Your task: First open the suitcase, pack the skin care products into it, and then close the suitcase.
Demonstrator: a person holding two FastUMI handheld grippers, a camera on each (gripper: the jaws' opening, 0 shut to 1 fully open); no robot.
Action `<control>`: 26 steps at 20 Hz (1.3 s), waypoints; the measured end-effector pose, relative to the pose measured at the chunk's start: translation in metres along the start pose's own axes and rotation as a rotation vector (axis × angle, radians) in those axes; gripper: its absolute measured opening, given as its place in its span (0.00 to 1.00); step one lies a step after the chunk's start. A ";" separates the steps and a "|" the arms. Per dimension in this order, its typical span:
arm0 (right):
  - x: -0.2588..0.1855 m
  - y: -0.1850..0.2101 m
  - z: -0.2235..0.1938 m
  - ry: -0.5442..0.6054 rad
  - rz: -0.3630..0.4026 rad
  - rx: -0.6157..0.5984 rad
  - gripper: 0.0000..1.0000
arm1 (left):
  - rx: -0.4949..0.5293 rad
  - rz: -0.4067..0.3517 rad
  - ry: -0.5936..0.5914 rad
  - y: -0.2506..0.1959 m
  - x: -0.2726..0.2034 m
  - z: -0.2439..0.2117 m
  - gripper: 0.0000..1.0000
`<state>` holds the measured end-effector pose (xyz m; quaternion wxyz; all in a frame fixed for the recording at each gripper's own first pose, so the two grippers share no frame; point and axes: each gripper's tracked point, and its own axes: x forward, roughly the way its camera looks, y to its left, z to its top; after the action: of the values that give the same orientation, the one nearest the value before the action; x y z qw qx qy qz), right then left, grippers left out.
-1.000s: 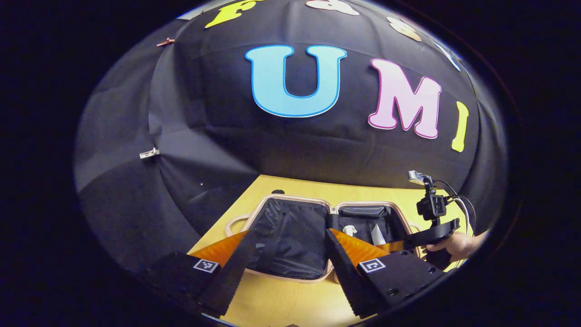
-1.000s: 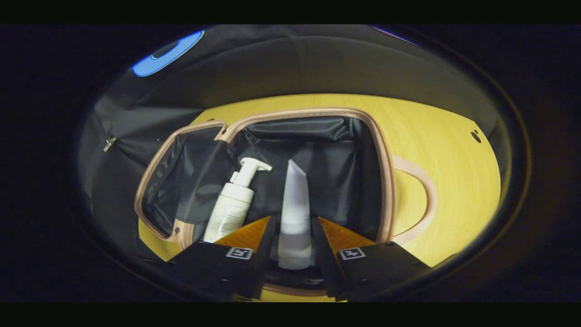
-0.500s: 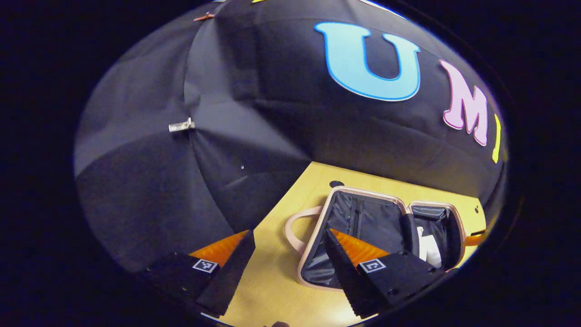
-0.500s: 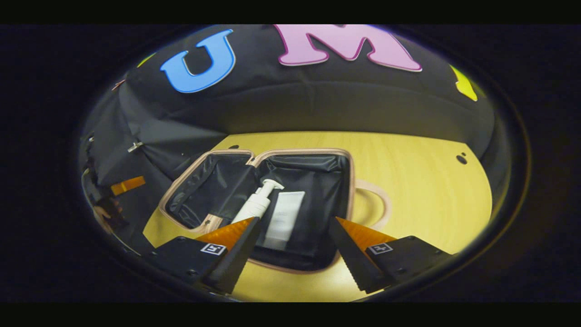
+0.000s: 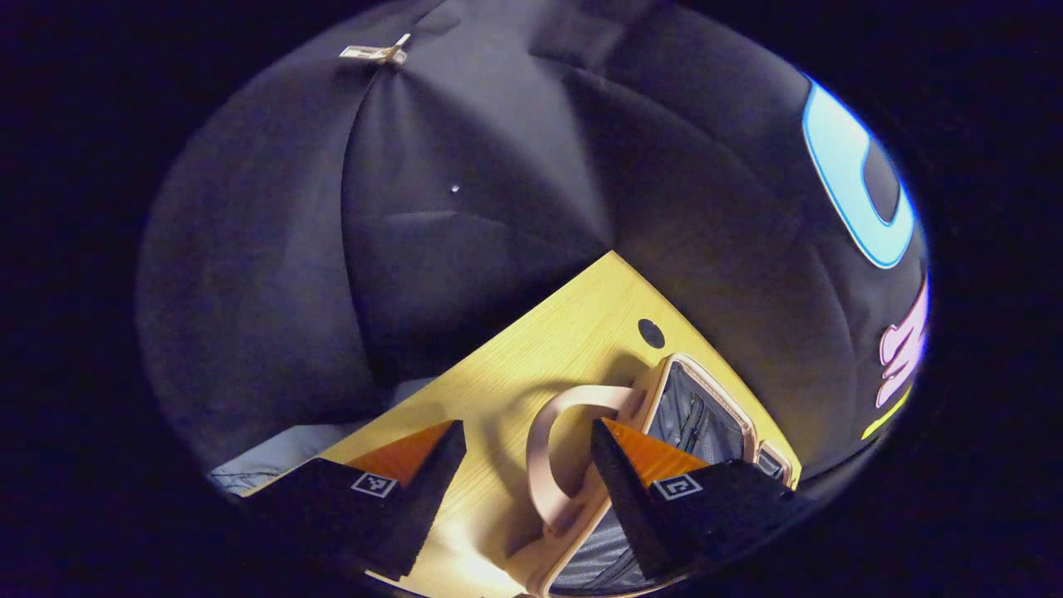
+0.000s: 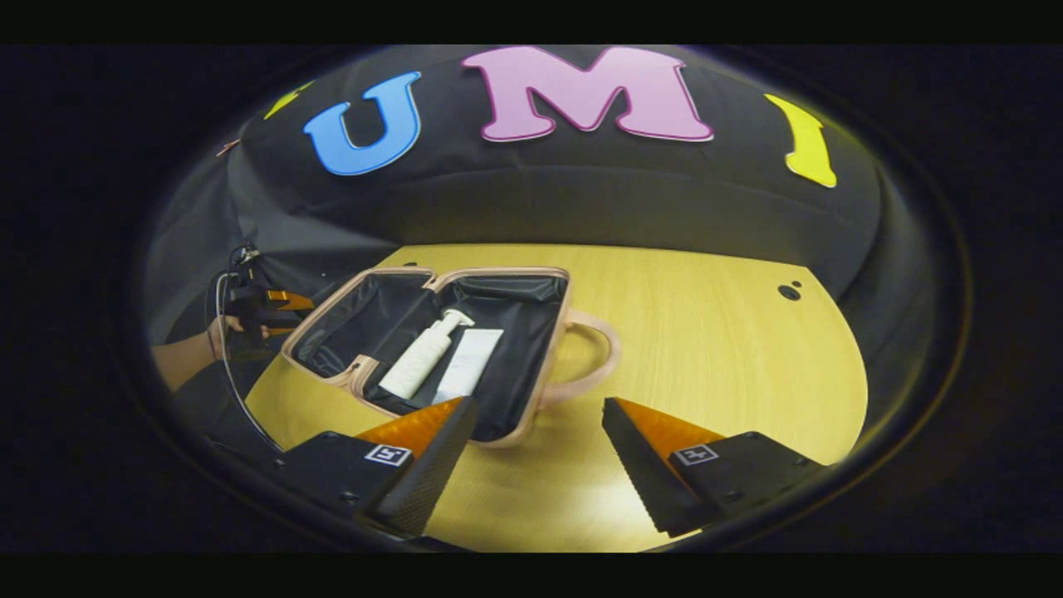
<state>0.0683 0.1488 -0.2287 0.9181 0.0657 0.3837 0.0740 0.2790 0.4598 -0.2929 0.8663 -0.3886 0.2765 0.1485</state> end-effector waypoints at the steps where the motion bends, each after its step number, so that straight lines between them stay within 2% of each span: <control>1: -0.003 -0.003 -0.004 0.005 -0.008 0.012 0.98 | -0.048 -0.006 0.042 0.003 0.008 -0.006 0.95; 3: -0.009 -0.009 -0.010 0.007 -0.017 0.011 0.98 | -0.135 -0.031 0.062 0.004 0.020 -0.010 0.90; 5: -0.013 -0.016 -0.016 0.013 -0.031 -0.009 0.98 | -0.179 -0.045 0.072 0.000 0.024 -0.016 0.76; 7: -0.017 -0.019 -0.023 0.027 -0.034 -0.006 0.98 | -0.175 -0.039 0.077 -0.003 0.018 -0.018 0.24; 9: -0.019 -0.021 -0.026 0.031 -0.035 -0.002 0.98 | -0.115 -0.061 0.043 -0.016 0.004 -0.008 0.16; 11: -0.020 -0.022 -0.026 0.027 -0.033 -0.001 0.98 | -0.007 -0.048 -0.012 -0.029 -0.017 0.004 0.08; 13: -0.025 -0.024 -0.023 0.023 -0.023 0.011 0.98 | 0.105 -0.069 -0.087 -0.052 -0.056 0.021 0.06; 14: -0.026 -0.023 -0.021 0.021 -0.014 0.023 0.98 | 0.151 -0.093 -0.125 -0.077 -0.081 0.026 0.02; 15: -0.026 -0.021 -0.021 0.020 -0.006 0.035 0.98 | 0.172 -0.118 -0.151 -0.096 -0.103 0.030 0.06; 18: -0.034 -0.029 -0.012 0.005 0.009 0.050 0.98 | 0.207 -0.207 -0.218 -0.167 -0.173 0.026 0.06; 21: -0.040 -0.050 -0.002 -0.022 0.006 0.057 0.98 | 0.275 -0.246 -0.277 -0.234 -0.217 -0.011 0.06; 24: -0.043 -0.063 -0.003 -0.011 0.018 0.104 0.98 | 0.338 -0.276 -0.352 -0.305 -0.241 -0.053 0.06; 26: -0.049 -0.074 0.007 -0.029 0.027 0.114 0.98 | 0.366 -0.322 -0.360 -0.351 -0.248 -0.086 0.06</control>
<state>0.0452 0.0669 -0.2031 0.9173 0.1243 0.3729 0.0634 0.2141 0.1543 0.0154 0.9694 -0.2325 0.0757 0.0234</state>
